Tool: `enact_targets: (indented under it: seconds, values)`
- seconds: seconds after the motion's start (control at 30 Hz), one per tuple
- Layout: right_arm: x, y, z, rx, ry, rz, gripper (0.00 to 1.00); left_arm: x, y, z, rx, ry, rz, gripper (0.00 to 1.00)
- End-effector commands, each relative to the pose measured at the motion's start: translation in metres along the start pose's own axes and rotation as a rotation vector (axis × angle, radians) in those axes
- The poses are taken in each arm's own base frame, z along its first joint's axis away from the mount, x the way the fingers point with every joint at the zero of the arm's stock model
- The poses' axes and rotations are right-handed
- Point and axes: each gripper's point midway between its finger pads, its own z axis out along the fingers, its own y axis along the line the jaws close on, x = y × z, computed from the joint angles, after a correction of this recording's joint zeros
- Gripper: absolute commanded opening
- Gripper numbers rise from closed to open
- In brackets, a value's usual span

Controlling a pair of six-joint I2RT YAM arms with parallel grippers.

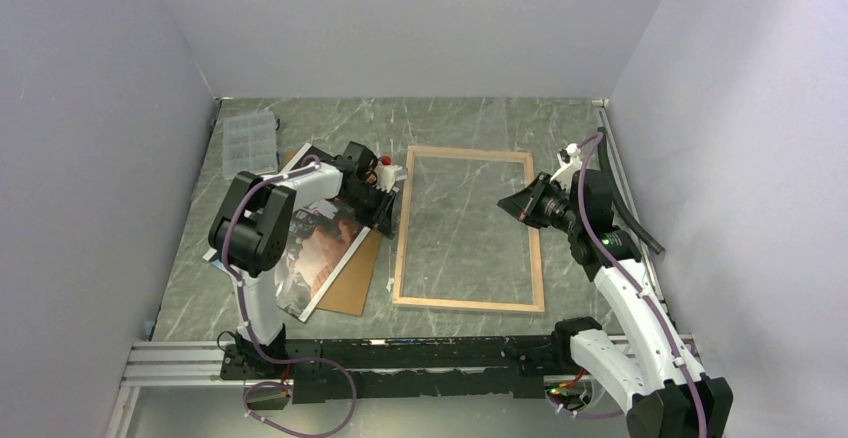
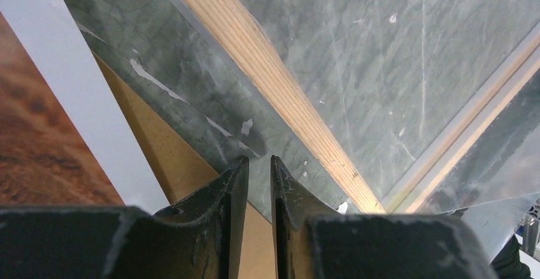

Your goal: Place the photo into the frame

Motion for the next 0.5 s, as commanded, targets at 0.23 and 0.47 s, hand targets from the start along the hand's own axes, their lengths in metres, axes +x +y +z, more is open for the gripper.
enact_targets:
  seconds: [0.23, 0.47]
  values:
    - [-0.027, 0.001, -0.005, -0.009, -0.083, -0.035, 0.0, -0.019, -0.005, 0.0, 0.008, -0.036, 0.02, 0.25]
    - [-0.018, -0.005, -0.003, -0.029, -0.068, 0.007, 0.0, -0.017, -0.006, 0.003, 0.008, -0.028, 0.027, 0.24]
